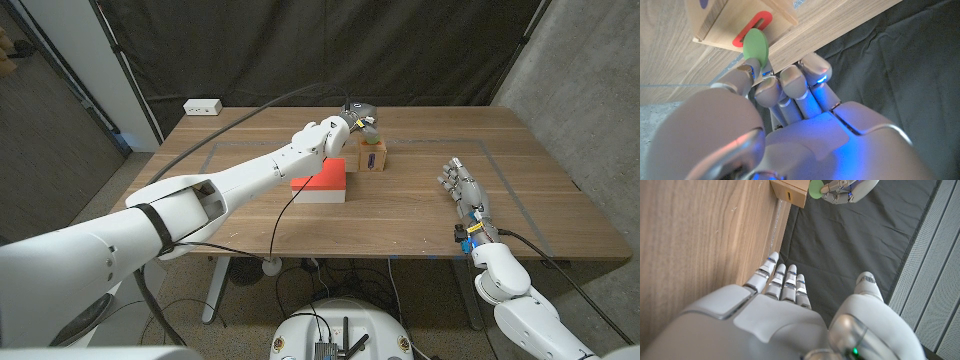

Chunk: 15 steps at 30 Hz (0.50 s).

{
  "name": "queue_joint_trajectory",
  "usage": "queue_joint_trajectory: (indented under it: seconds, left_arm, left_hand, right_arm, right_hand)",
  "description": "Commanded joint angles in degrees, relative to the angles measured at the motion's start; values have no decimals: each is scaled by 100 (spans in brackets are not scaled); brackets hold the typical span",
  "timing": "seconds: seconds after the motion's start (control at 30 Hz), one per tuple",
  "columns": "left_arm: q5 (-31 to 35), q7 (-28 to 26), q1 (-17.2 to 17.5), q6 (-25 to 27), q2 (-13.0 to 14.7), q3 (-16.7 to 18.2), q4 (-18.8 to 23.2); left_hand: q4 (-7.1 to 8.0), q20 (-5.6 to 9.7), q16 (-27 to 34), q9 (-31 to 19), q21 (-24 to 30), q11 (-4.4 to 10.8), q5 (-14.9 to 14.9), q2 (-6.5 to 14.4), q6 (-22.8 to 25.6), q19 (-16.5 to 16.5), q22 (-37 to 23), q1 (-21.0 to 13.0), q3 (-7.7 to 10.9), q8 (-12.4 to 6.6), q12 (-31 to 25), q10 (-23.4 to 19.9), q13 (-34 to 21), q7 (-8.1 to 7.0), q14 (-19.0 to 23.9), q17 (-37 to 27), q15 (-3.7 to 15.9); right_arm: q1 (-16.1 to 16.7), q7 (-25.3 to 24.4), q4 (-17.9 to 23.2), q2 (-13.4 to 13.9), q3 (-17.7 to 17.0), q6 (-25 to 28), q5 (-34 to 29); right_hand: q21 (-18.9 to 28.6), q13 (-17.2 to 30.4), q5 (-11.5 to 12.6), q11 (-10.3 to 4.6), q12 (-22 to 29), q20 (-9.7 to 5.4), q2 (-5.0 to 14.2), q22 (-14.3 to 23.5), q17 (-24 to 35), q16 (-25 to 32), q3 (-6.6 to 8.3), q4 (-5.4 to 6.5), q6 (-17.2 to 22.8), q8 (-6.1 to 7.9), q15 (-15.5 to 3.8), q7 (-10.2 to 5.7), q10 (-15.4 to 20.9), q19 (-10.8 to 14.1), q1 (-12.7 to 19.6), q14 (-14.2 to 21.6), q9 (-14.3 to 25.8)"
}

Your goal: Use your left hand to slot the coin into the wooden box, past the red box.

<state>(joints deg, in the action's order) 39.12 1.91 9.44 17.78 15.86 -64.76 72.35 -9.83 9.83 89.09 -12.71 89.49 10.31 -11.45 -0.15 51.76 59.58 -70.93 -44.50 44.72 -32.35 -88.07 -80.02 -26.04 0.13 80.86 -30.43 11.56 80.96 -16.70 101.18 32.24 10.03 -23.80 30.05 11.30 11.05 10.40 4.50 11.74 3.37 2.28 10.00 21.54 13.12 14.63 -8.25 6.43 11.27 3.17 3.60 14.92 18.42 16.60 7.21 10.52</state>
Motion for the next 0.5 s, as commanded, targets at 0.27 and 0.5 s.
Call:
queue_joint_trajectory:
  seconds: [0.27, 0.5]
  left_arm:
    - [-35, 2, -42, -148, -55, -56, -189]
    - [-52, 10, -37, -157, -65, -65, -221]
  left_hand:
    - [-8, 219, 4, -25, 6, -18, 19, 13, 49, -25, -15, 48, -15, -21, 19, -1, -13, -2, -15, 36, 15]
    - [-5, 216, 18, -24, 0, -17, 19, 11, 61, -32, -16, 47, -17, -18, 25, -19, 7, -7, -8, 55, 18]
  right_arm:
    - [-38, -27, -34, -9, 41, 45, 11]
    - [-46, -30, -44, -5, 40, 60, 29]
  right_hand:
    - [26, 24, 34, -7, -20, 17, 36, 20, 11, 28, 17, -12, 12, -6, 12, 10, 51, 25, 20, 42, 15]
    - [27, 24, 35, -11, -21, 25, 37, 20, 11, 28, 18, -13, 14, -5, 8, 7, 49, 28, 21, 44, 15]
